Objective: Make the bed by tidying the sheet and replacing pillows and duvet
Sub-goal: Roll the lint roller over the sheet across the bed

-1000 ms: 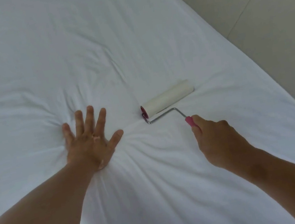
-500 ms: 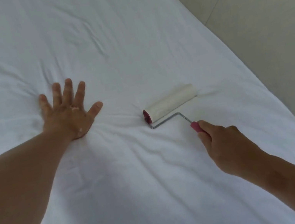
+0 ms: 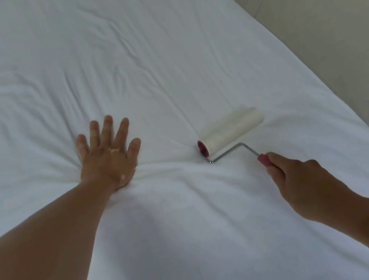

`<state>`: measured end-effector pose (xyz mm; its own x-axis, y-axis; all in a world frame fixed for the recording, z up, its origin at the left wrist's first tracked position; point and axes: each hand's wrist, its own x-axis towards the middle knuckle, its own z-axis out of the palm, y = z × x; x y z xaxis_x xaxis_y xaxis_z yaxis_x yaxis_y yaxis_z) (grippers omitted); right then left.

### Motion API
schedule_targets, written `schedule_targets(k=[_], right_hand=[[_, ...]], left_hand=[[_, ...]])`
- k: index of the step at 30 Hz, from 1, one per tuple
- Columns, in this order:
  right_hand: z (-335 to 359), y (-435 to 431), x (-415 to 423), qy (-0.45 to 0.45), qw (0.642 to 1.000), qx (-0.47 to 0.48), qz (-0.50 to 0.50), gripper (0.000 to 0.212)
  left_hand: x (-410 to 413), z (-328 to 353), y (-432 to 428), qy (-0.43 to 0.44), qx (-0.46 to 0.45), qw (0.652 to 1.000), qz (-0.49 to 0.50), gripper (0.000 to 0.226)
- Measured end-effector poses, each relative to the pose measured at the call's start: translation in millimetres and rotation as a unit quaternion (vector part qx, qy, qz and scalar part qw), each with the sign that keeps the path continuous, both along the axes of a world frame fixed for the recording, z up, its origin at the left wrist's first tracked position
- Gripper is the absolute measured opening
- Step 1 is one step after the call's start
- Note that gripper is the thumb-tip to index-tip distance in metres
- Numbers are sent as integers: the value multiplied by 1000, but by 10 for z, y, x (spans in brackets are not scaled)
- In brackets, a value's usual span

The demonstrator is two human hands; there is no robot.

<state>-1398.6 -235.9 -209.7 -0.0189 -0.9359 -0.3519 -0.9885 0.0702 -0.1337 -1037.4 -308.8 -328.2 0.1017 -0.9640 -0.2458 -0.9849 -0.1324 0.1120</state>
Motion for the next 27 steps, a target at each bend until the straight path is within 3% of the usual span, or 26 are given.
schedule_targets(k=[3,5,6,10,12,17,19,22,25,27], right_hand=[[-209,-400,206,34,999,-26,33,48],[-374,-850,421,77,988,-64,116,72],[-358,-1026,552,80,987,-70,122,71],[-245,-920,512,22,996,-46,79,25],[-200,-289,173,8,999,-38,34,27],[126,1176,-300,-2,997,24,-74,55],[78,1098,-286,-1,997,28,-78,51],[-138,495,-72,-9,999,-10,-31,29],[-253,46,122,-46,998,-28,-29,29],[-277,229,24,-61,997,-22,-47,29]], left_hand=[[-8,-55,-2,-2,-18,1000,4,68],[-7,-62,-6,-4,-14,1000,4,69],[-8,-65,-6,-8,-13,1000,5,69],[8,-56,-18,-19,-5,1000,3,68],[5,-52,-12,-21,-7,1000,0,69],[4,-6,42,-16,0,1000,-9,70],[-22,24,116,-14,7,1000,-8,69],[-109,67,342,-5,11,1000,-9,68],[-136,128,635,14,-3,1000,-15,70],[-115,183,839,18,-4,1000,-17,74]])
